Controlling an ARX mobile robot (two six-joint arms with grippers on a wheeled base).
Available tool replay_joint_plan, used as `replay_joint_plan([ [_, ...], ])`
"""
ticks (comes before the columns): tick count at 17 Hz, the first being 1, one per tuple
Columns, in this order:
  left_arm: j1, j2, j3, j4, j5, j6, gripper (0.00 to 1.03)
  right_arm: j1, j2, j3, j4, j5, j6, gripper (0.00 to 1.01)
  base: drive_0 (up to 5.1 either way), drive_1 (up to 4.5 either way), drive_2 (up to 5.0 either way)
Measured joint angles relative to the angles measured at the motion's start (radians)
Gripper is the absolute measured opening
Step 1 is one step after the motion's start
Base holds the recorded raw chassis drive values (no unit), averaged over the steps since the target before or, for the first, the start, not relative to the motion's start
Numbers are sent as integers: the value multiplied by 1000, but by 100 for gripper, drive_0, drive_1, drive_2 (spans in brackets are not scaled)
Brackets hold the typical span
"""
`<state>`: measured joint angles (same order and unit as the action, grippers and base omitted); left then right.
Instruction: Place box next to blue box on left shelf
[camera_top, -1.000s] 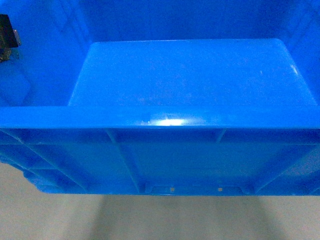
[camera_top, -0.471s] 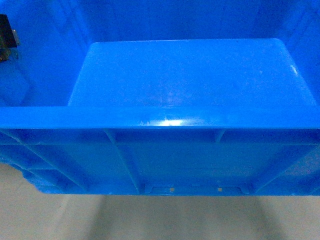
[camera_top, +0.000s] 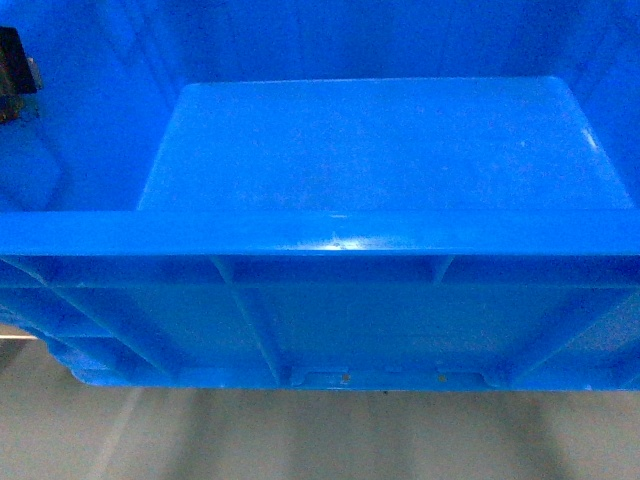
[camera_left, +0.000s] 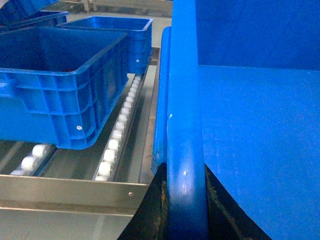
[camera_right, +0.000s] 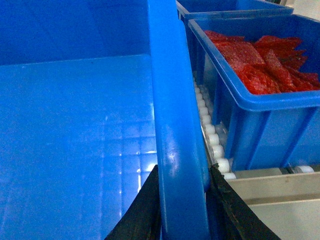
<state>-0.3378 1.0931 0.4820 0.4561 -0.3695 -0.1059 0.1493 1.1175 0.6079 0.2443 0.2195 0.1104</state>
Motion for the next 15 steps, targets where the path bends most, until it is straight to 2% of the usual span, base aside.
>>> replay_joint_plan([
  [15, 0, 0, 0, 1, 1, 0, 10, 0, 0, 0, 2, 1, -1, 18, 3, 409, -403],
])
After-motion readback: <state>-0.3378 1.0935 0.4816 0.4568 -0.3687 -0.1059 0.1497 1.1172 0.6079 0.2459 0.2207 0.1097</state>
